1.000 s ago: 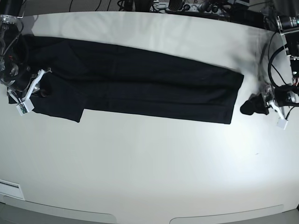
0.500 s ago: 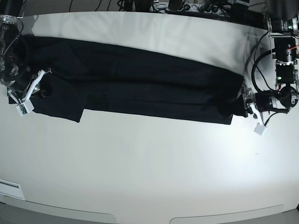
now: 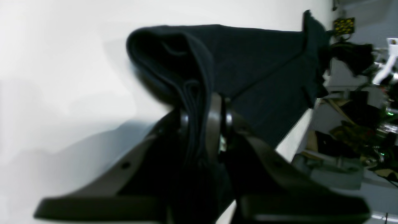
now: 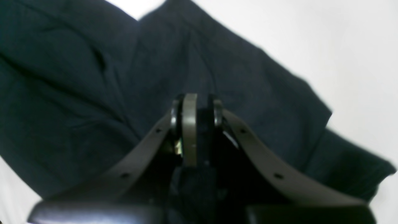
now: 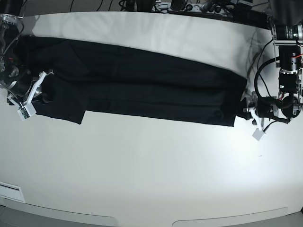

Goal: Fold the T-shirt properly

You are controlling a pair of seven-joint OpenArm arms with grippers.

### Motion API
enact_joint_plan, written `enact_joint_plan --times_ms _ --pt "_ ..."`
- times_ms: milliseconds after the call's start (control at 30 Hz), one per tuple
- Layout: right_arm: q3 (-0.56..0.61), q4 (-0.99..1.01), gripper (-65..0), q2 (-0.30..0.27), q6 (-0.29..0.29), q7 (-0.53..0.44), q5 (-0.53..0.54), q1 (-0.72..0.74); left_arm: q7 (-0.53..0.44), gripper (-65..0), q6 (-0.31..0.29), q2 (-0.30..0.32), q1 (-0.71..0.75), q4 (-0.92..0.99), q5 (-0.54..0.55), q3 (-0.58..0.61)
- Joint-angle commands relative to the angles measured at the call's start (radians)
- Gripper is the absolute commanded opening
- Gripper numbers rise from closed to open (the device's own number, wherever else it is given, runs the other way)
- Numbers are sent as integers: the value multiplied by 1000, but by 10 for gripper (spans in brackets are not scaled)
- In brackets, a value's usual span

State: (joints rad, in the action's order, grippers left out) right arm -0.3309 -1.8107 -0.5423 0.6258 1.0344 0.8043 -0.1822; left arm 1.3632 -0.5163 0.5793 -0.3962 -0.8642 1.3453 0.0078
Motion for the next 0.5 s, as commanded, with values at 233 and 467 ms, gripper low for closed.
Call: enact_joint_plan --times_ms 233,467 --pt "-12 -32 -650 0 -27 -103 -87 -101 23 -650 -6 69 -37 0 17 -2" --pt "-12 -32 -650 66 -27 -204 -246 -216 33 -650 -46 69 -37 0 138 -2"
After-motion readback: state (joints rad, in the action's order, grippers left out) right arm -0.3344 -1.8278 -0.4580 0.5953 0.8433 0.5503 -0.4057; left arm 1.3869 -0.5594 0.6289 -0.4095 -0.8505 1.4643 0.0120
